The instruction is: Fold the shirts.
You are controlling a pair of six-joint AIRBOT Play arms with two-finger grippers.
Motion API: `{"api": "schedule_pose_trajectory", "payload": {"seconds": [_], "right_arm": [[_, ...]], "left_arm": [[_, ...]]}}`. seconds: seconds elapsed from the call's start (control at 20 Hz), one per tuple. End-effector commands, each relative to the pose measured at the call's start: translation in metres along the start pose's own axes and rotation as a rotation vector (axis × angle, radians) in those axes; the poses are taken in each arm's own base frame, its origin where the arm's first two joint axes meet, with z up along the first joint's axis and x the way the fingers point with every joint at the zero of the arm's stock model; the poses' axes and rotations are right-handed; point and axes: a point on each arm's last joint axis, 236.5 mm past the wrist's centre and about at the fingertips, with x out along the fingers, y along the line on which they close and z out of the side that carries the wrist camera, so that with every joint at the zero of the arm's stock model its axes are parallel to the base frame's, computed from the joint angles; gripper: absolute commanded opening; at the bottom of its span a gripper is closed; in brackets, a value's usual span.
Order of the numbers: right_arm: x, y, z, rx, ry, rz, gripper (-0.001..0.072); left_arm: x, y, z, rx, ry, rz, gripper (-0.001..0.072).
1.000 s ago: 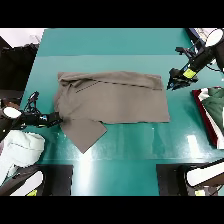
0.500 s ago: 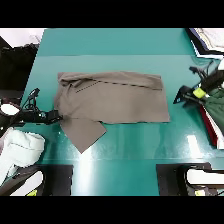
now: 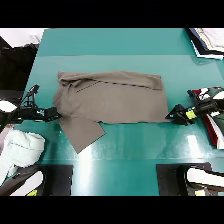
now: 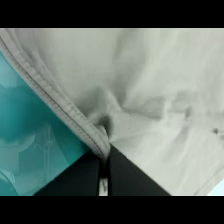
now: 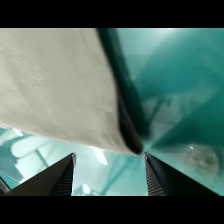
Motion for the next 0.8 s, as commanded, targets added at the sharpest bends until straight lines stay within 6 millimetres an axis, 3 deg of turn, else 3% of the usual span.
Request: {"api": "schedule_pose_trajectory", "payload": {"seconds": [0.0, 0.05, 0.1, 0.15, 0.25, 0.4, 0.5, 0.6, 0.7, 0.75], "right_arm": [[0.015, 0.002, 0.014, -0.027, -0.074, -0.009, 0.0427], [0.018, 0.006, 0.016, -0.044, -0.082, -0.018, 0.0404], [0.020, 0.009, 0.018, -0.062, -0.088, -0.024, 0.0300], [0.020, 0.014, 0.020, -0.085, -0.094, -0.028, 0.0048], [0.010, 0.027, 0.027, -0.126, -0.106, -0.023, 0.0014], [-0.041, 0.069, 0.049, -0.242, -0.199, -0.003, 0.0013], [-0.100, 0.111, 0.066, -0.349, -0.376, 0.001, 0.0013], [-0.177, 0.163, 0.074, -0.467, -0.608, 0.008, 0.0013], [-0.263, 0.217, 0.062, -0.571, -0.871, 0.030, 0.0013], [-0.308, 0.244, 0.047, -0.629, -1.008, 0.044, 0.0013]], "left_arm": [[-0.001, -0.002, -0.003, 0.003, 0.013, -0.006, 0.0030], [-0.001, -0.002, -0.003, 0.003, 0.015, -0.006, 0.0031], [-0.001, -0.002, -0.003, 0.003, 0.016, -0.007, 0.0030], [-0.001, -0.002, -0.003, 0.003, 0.015, -0.008, 0.0031], [-0.010, -0.008, 0.008, 0.029, 0.000, -0.011, 0.0030], [-0.057, -0.041, 0.067, 0.134, -0.123, -0.030, 0.0030], [-0.115, -0.079, 0.114, 0.249, -0.246, -0.044, 0.0030], [-0.182, -0.124, 0.149, 0.368, -0.389, -0.057, 0.0030], [-0.267, -0.179, 0.172, 0.496, -0.578, -0.072, 0.0030], [-0.307, -0.204, 0.176, 0.552, -0.672, -0.074, 0.0030]]}}
